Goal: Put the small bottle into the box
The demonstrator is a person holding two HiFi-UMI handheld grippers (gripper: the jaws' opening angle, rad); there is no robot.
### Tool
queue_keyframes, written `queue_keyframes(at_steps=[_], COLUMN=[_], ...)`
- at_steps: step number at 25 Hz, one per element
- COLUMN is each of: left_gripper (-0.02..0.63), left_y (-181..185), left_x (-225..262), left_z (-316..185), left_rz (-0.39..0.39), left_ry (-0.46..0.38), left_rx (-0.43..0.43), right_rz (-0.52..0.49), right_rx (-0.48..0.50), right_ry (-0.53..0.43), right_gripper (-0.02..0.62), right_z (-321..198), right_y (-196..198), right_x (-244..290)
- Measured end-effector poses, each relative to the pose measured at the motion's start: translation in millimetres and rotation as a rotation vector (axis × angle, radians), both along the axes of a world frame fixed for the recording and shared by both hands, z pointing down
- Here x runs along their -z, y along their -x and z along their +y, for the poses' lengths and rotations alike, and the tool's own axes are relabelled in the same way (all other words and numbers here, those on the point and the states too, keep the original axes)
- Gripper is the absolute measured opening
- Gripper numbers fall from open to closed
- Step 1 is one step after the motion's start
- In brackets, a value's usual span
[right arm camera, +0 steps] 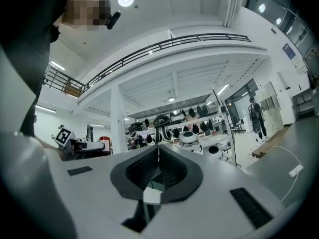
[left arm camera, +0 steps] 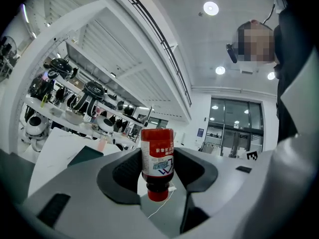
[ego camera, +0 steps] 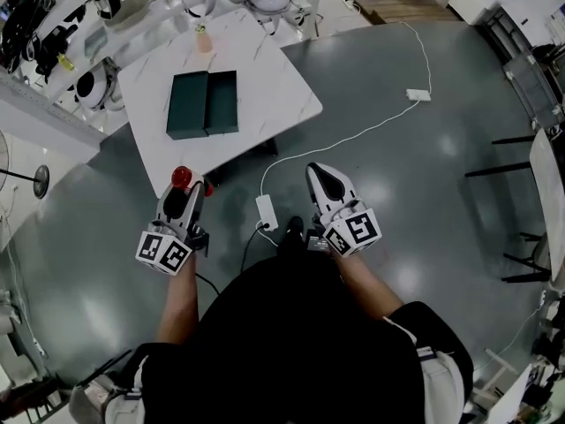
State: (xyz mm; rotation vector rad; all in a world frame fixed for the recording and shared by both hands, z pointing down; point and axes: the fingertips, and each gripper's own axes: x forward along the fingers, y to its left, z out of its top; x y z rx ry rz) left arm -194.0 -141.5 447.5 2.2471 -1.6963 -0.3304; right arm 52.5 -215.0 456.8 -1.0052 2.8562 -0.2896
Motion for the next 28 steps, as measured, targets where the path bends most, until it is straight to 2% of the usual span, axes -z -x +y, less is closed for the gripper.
queue_keyframes(at_steps=[6,11,16,21,28], left_gripper=[0.213,0.212,0.212,0.212,0.212], left_y=[9,18,44,74,93], left_x=[8,3,-18,-65,-122], left_z=[-68,-128,-181,-236,-292], left_rz=[-0.006,-0.014,-0.02,0.049,0.068], left_ry=[0.04,0.101,0.232,0.386,0.618], left_rx=[0.056,0.027,-0.053,-0.157,-0.271], right_rz=[0.001,-0.001,-0.014,0.037,0.036], right_rx=[0.109,0.149,0.127,0.069,-0.024], right_ry=[-0.007,-0.024,-0.025,-0.069,-0.028], right_gripper=[0.032,0.032,0.032,0.032,0.032], right_z=[-69,-129,-172,-215,-258], right_y=[13,28,54,91,132], right_x=[5,3,-4,-4,-9])
